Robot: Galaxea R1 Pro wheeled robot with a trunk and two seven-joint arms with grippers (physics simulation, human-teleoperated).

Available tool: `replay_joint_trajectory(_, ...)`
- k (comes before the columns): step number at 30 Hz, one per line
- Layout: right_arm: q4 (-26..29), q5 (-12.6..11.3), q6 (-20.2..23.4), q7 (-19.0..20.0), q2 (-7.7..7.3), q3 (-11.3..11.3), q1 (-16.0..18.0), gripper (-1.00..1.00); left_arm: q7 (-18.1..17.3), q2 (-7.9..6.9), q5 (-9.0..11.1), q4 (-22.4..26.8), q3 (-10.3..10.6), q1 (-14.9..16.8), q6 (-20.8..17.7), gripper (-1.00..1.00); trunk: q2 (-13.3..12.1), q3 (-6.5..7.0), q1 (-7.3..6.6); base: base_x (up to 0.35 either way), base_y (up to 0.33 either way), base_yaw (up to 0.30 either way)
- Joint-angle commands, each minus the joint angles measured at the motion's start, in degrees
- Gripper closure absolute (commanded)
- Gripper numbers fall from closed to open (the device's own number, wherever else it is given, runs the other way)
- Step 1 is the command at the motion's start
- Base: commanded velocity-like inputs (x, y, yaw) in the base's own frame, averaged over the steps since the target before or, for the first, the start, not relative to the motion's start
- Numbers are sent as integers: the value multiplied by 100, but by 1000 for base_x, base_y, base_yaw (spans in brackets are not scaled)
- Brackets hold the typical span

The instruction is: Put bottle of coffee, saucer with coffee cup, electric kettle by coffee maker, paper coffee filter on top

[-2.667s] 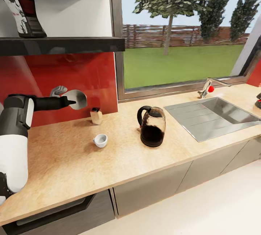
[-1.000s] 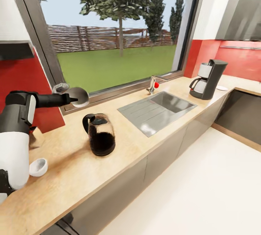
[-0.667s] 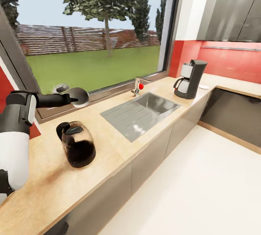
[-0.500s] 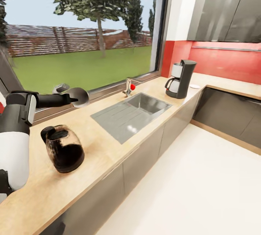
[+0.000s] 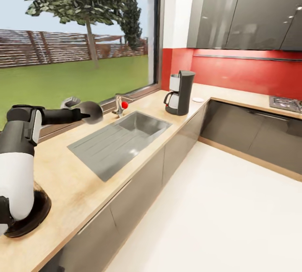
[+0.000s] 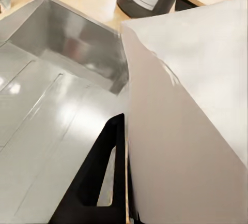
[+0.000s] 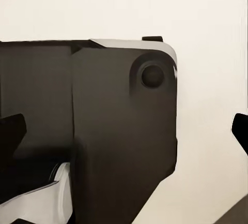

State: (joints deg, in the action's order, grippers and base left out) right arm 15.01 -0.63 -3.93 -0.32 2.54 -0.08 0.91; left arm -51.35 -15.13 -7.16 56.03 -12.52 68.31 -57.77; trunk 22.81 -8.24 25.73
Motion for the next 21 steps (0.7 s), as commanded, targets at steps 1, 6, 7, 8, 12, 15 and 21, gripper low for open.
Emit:
replay_joint_trajectory(1,-7,-7,-20,-3,1,-1,6,-100,-66,1,-66,5,-14,6,-24,100,11,-10,6,260,-192,-286)
replay_joint_trajectory(6,-7,-7,-20,-3,1,-1,6,-100,-68,1,-66,-2,-14,6,-24,100,11,-9,6,276,-188,-287)
replay_joint_trajectory(7,-7,-7,-20,-3,1,-1,6,-100,-68,1,-66,-3,-14,6,-24,100,11,-9,6,287,-183,-289)
replay_joint_trajectory(8,-7,-7,-20,-3,1,-1,6,-100,-68,1,-66,-3,-14,5,-24,100,11,-9,6,290,-180,-289)
replay_joint_trajectory(12,-7,-7,-20,-3,1,6,6,-100,-68,1,-66,-4,-14,6,-24,100,11,-9,6,292,-175,-289)
replay_joint_trajectory(15,-7,-7,-20,-3,1,8,6,-100,-68,1,-66,-4,-14,6,-24,100,11,-9,6,296,-171,-289)
replay_joint_trajectory(21,-7,-7,-20,-3,1,6,6,-100,-65,1,-66,-4,-14,6,-24,100,11,-9,6,301,-163,-289)
